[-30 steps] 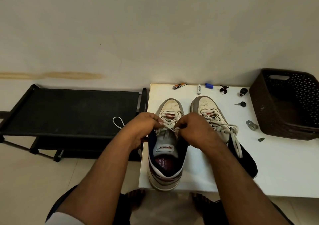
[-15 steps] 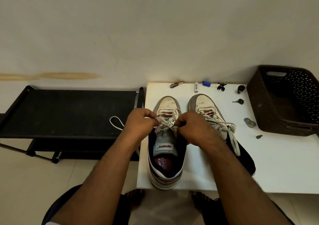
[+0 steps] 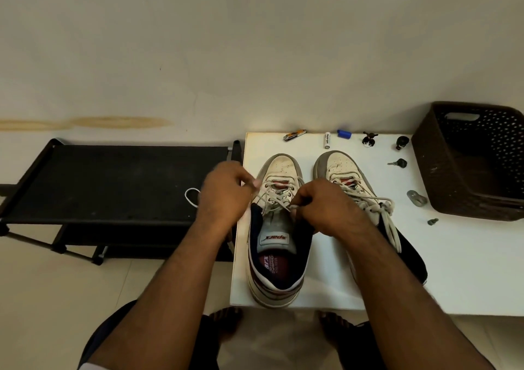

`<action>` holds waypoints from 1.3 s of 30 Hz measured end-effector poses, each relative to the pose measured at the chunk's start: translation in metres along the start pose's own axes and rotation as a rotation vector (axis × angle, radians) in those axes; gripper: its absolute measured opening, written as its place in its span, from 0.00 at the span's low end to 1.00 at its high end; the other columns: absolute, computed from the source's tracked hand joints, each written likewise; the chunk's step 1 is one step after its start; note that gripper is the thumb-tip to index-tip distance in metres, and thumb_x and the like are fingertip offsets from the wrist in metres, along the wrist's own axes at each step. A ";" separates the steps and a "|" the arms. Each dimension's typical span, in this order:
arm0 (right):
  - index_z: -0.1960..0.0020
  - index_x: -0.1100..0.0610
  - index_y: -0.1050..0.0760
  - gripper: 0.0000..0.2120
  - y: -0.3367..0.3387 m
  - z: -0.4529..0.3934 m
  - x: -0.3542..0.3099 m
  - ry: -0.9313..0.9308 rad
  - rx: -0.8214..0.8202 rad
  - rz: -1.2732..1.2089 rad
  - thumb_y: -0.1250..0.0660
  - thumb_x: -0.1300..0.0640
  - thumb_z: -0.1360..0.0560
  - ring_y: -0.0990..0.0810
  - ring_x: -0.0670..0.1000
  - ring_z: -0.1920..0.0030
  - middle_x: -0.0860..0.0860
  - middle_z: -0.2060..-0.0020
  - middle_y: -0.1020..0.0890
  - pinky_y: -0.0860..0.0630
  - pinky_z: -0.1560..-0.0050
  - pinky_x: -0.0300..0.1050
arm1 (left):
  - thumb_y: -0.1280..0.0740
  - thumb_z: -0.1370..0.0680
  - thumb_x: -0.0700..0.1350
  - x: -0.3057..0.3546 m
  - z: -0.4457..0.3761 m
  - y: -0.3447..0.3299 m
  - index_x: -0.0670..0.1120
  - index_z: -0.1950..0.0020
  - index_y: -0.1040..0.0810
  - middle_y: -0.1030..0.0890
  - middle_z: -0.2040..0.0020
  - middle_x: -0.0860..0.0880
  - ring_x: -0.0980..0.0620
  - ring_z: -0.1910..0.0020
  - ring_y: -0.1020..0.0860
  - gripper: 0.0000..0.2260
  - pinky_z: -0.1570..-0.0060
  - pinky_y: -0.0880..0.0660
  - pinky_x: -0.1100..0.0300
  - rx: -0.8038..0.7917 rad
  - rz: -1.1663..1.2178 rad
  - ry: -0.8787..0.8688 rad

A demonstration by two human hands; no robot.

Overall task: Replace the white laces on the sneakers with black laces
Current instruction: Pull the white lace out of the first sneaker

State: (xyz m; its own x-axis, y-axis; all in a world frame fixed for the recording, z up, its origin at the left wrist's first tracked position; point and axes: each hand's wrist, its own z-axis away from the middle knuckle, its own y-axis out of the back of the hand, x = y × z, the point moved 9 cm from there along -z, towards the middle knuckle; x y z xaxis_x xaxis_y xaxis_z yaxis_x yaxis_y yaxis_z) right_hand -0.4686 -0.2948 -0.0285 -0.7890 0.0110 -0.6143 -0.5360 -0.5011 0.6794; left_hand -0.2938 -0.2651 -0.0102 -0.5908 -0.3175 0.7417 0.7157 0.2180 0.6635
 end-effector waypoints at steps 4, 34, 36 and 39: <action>0.54 0.58 0.18 0.05 0.000 -0.002 -0.005 0.024 0.007 0.029 0.31 0.65 0.27 0.16 0.54 0.61 0.55 0.59 0.16 0.18 0.62 0.44 | 0.30 0.24 0.45 -0.005 0.000 -0.011 0.50 0.48 0.19 0.22 0.49 0.55 0.55 0.48 0.23 0.06 0.59 0.29 0.64 -0.171 0.248 0.061; 0.52 0.57 0.17 0.05 -0.001 -0.009 -0.010 0.029 0.006 0.048 0.31 0.61 0.26 0.19 0.51 0.58 0.53 0.59 0.17 0.26 0.64 0.36 | 0.28 0.28 0.57 0.011 0.007 -0.031 0.59 0.41 0.20 0.46 0.21 0.50 0.46 0.22 0.52 0.15 0.26 0.48 0.40 -0.294 -0.151 -0.053; 0.53 0.57 0.17 0.05 -0.001 -0.009 -0.010 0.033 0.011 0.050 0.31 0.62 0.26 0.18 0.51 0.58 0.53 0.58 0.16 0.25 0.62 0.37 | 0.28 0.28 0.58 0.012 0.008 -0.039 0.59 0.44 0.19 0.48 0.20 0.50 0.44 0.22 0.55 0.13 0.27 0.53 0.35 -0.306 -0.402 -0.068; 0.52 0.57 0.17 0.05 0.000 -0.009 -0.010 0.038 0.022 0.048 0.31 0.62 0.26 0.18 0.51 0.58 0.54 0.57 0.16 0.24 0.59 0.39 | 0.28 0.26 0.53 0.013 0.005 -0.040 0.57 0.49 0.18 0.45 0.21 0.53 0.44 0.22 0.55 0.07 0.29 0.55 0.32 -0.265 -0.435 -0.072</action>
State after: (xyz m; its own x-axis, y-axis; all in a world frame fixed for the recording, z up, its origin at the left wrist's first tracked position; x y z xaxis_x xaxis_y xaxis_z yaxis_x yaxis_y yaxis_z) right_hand -0.4580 -0.3030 -0.0261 -0.8022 -0.0458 -0.5954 -0.5046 -0.4812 0.7168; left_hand -0.3323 -0.2737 -0.0264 -0.8723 -0.2601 0.4140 0.4624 -0.1639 0.8714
